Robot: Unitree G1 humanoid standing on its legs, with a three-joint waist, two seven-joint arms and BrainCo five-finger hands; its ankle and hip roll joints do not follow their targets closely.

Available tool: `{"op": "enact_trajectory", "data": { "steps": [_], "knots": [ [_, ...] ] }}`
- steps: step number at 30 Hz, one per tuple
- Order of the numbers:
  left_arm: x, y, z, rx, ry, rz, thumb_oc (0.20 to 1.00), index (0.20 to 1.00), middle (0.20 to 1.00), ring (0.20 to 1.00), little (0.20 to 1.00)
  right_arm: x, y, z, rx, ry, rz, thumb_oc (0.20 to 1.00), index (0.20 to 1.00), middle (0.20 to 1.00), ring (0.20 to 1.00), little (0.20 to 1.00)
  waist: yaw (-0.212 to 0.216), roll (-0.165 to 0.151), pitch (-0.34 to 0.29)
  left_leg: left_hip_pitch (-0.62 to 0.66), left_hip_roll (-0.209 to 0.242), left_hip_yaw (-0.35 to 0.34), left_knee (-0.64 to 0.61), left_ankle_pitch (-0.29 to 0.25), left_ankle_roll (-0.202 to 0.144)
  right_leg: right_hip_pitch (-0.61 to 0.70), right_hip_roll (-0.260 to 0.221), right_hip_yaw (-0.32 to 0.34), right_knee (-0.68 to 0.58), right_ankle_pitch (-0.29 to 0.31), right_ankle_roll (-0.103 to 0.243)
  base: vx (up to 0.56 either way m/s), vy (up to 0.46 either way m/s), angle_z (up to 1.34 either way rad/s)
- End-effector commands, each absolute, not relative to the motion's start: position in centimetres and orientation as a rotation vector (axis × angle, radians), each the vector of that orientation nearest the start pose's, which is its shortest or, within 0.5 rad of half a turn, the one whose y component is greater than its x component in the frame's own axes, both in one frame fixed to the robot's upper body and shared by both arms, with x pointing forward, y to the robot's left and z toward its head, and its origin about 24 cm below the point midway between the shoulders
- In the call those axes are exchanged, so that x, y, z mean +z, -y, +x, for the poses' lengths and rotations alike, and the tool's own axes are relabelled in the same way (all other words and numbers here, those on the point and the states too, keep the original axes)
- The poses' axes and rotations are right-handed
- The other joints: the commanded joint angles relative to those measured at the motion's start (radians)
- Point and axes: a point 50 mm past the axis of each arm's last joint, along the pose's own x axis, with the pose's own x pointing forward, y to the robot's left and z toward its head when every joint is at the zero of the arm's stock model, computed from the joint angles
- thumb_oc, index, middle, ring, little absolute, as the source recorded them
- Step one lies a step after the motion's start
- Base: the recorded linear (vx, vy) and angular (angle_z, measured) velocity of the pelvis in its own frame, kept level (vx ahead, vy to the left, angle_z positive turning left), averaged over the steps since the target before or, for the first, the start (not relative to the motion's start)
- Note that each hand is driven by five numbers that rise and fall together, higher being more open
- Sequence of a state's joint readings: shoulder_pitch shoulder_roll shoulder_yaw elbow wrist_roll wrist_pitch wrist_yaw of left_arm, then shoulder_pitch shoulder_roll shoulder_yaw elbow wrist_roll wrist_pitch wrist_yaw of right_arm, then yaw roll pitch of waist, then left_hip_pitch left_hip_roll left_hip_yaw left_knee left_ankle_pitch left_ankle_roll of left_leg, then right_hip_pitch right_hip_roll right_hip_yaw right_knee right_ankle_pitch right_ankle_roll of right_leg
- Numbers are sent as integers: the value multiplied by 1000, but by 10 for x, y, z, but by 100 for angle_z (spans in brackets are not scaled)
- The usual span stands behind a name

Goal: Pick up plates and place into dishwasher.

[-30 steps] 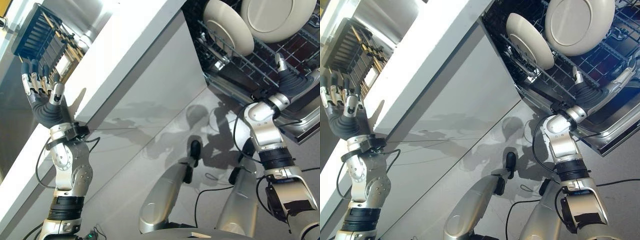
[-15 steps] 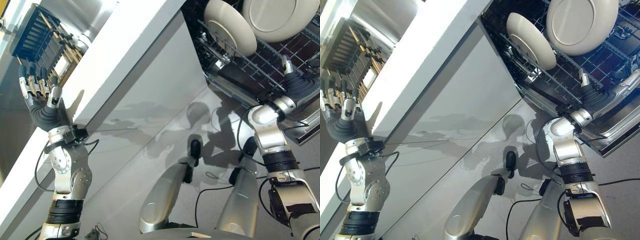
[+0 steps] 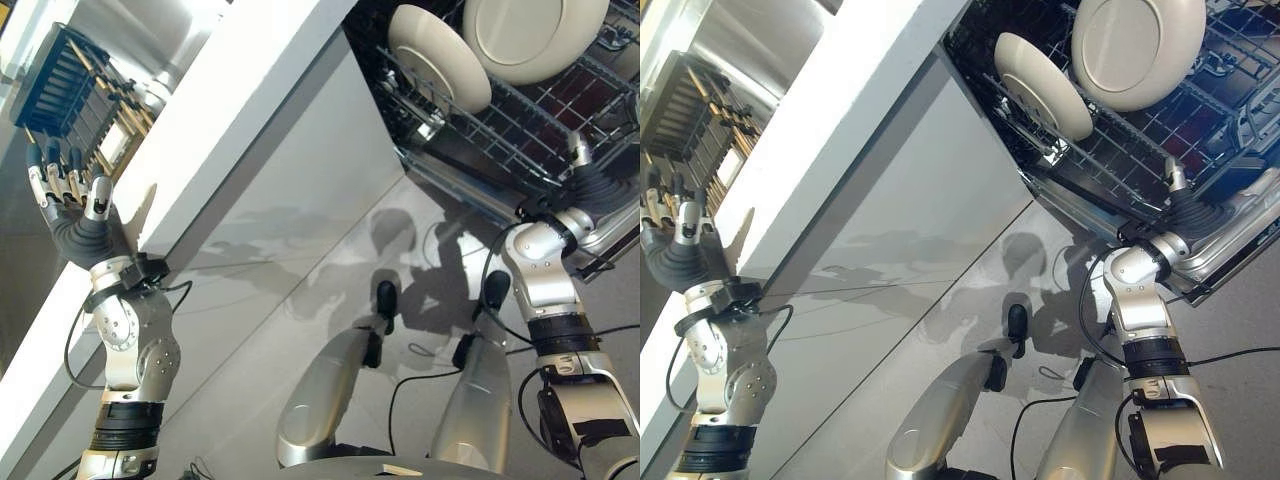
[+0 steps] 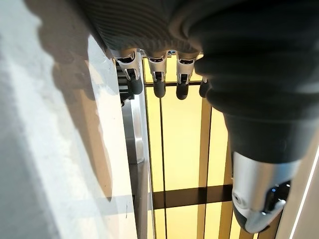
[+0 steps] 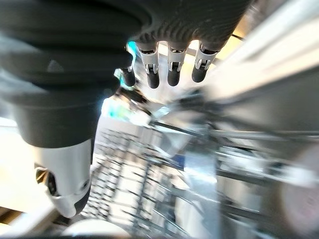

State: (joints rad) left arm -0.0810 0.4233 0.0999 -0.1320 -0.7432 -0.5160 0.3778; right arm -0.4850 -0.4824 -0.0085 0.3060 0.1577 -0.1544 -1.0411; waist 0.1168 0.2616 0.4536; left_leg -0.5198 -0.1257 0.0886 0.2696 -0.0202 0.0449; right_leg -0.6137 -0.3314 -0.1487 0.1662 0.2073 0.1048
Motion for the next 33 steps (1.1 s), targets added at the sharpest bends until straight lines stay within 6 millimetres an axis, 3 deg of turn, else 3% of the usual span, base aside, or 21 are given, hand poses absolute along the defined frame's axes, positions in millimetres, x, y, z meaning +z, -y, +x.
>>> {"op": "enact_trajectory", "data": {
  "steps": [1,3,11,21,26,27,33],
  "knots": [
    [122,-242,244,377,504,-515,1000,1000,1000,1000,1000,187,266,315,-878,585,55,1000,1000,1000,1000,1000,-12,42,66,-31,27,-9,-76,71,-45,-28,0,47,5,-46,48,-7,-73,-2],
    [124,-241,245,378,508,-506,1000,1000,1000,1000,1000,186,264,320,-814,559,85,1000,1000,1000,1000,1000,-4,38,66,-45,28,-16,-76,75,-46,-37,3,42,1,-43,49,-12,-71,1],
    [130,-235,250,349,512,-500,1000,1000,1000,1000,1000,200,239,335,-616,590,-70,1000,1000,1000,1000,1000,29,24,66,-104,21,-37,-56,81,-46,-76,-4,22,11,-39,49,-10,-27,4],
    [127,-236,249,316,497,-507,1000,1000,1000,1000,1000,213,231,342,-573,606,-91,1000,1000,1000,1000,1000,71,23,66,-152,17,-50,-3,77,-49,-102,-22,-7,56,-53,44,-1,12,5],
    [122,-238,244,296,486,-508,1000,1000,1000,1000,1000,218,217,339,-574,659,-113,1000,1000,1000,1000,1000,103,16,66,-181,20,-60,36,69,-48,-118,-37,-36,93,-68,41,6,-19,11],
    [120,-238,244,296,477,-509,1000,1000,1000,1000,1000,216,214,338,-569,659,-122,1000,1000,1000,1000,1000,110,16,66,-161,23,-64,42,43,-52,-102,-35,-31,106,-97,50,61,13,13],
    [110,-239,239,268,427,-520,1000,1000,1000,1000,1000,234,204,342,-586,711,-173,1000,1000,1000,1000,1000,166,32,66,-162,18,-68,100,26,-52,-91,-80,-72,199,-138,41,4,32,13]
  ]
}}
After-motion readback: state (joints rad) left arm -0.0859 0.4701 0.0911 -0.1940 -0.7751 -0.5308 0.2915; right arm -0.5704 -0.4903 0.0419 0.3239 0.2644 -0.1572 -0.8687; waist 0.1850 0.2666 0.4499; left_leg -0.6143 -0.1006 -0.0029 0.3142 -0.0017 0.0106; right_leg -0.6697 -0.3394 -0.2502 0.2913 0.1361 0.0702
